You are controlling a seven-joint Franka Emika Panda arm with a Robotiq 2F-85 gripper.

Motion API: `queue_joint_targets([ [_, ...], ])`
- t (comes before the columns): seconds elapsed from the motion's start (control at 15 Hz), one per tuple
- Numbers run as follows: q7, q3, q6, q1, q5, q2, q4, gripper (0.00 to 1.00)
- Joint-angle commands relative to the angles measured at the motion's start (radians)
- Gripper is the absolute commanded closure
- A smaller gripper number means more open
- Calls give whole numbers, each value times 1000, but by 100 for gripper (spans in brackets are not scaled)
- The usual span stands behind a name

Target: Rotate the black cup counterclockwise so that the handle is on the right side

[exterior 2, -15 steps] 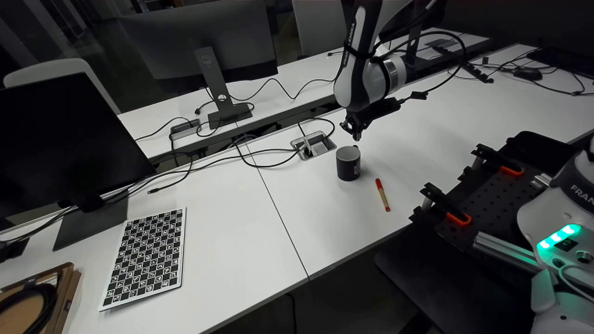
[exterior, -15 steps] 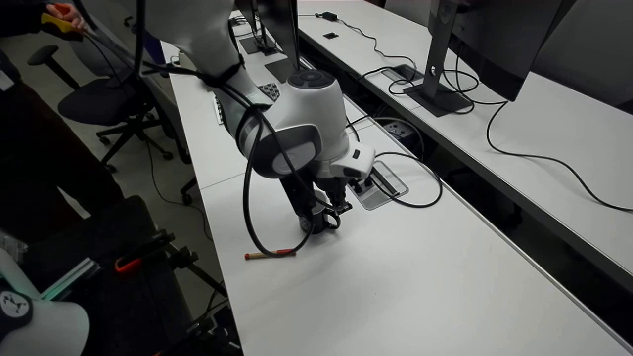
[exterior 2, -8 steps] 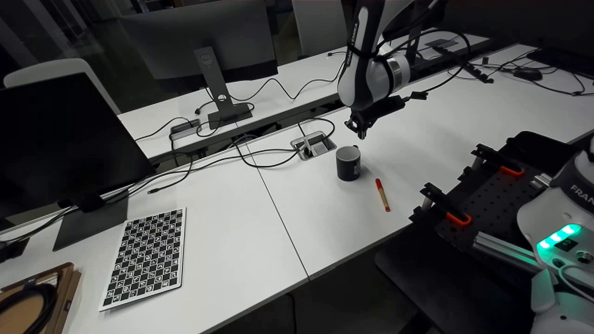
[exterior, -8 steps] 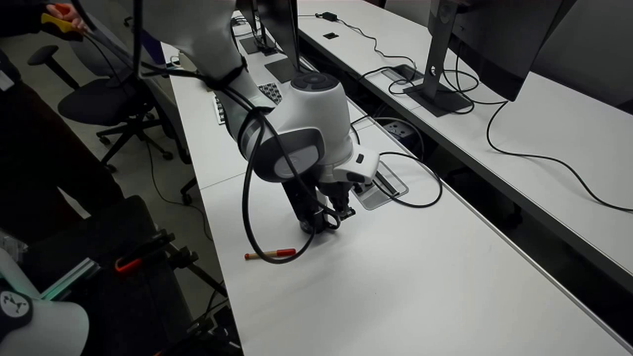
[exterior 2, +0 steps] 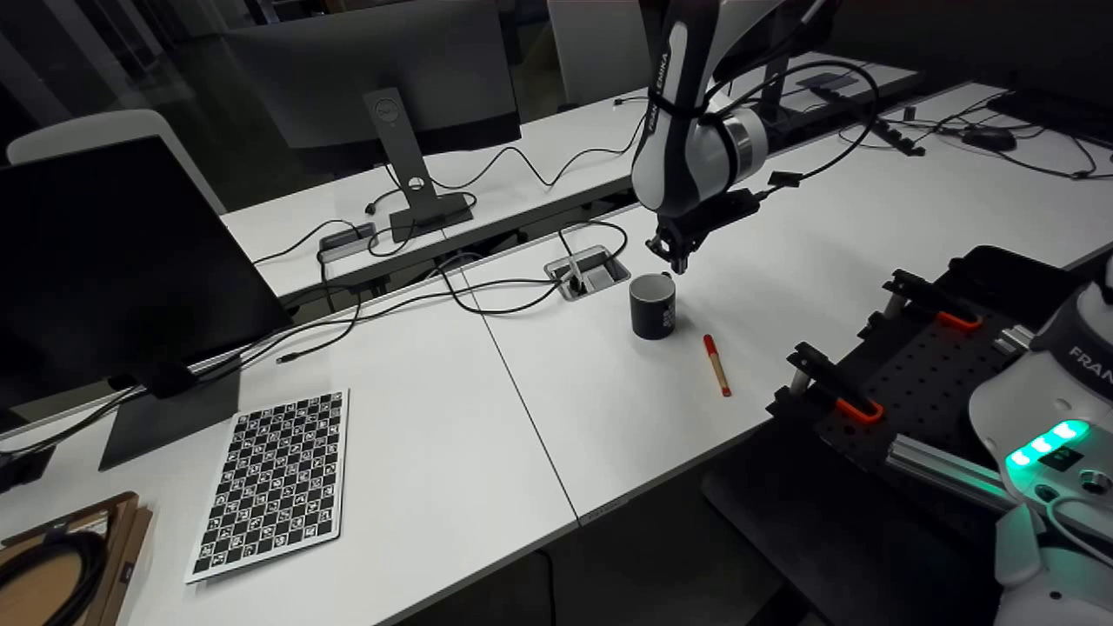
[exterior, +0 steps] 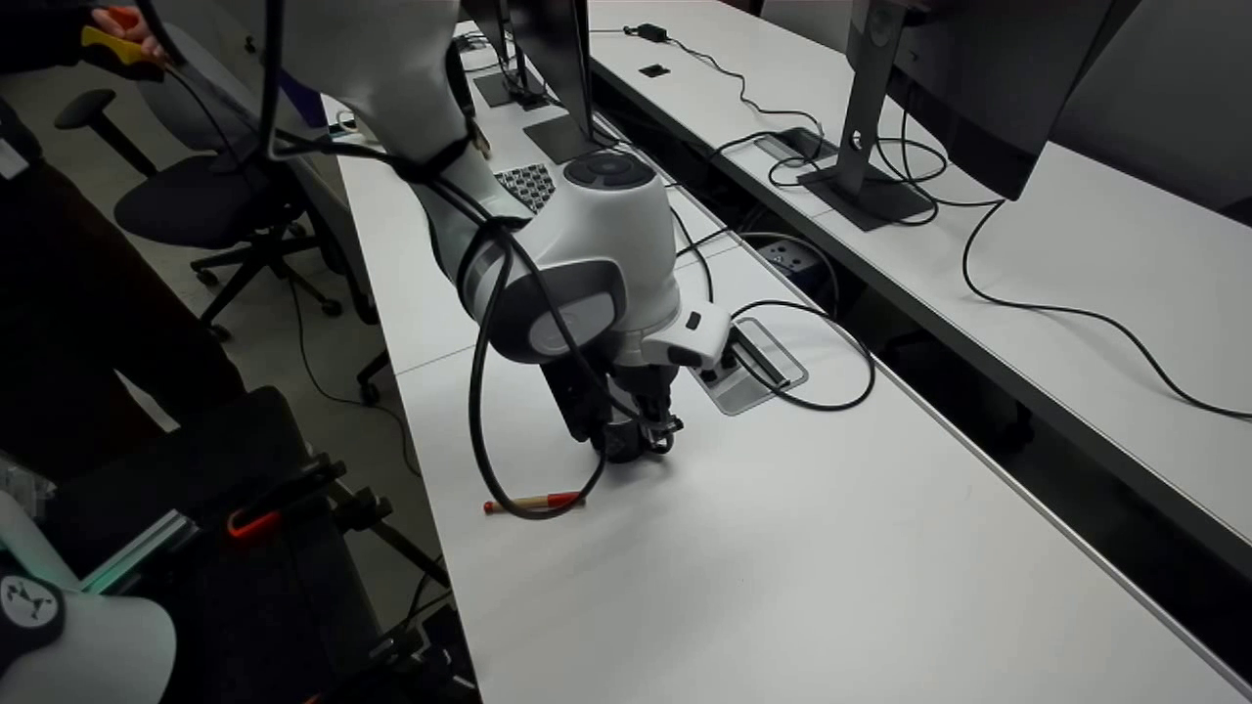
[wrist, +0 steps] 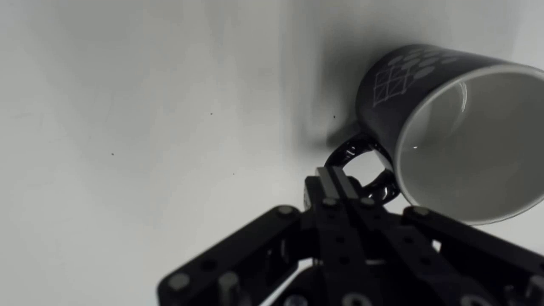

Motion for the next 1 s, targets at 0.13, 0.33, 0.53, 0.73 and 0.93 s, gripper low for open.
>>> queue_joint_targets([
  [0.13,19,11,-23,1,-14,-2,-6,100],
  [0.33,19,15,-29,1,-14,1,-3,100],
  [0.53,19,19,-35,0,-15,5,0,100],
  [0.73,18,23,-38,-2,-14,11,3,100],
  [0.93,16,30,-29,-6,-13,16,7,100],
])
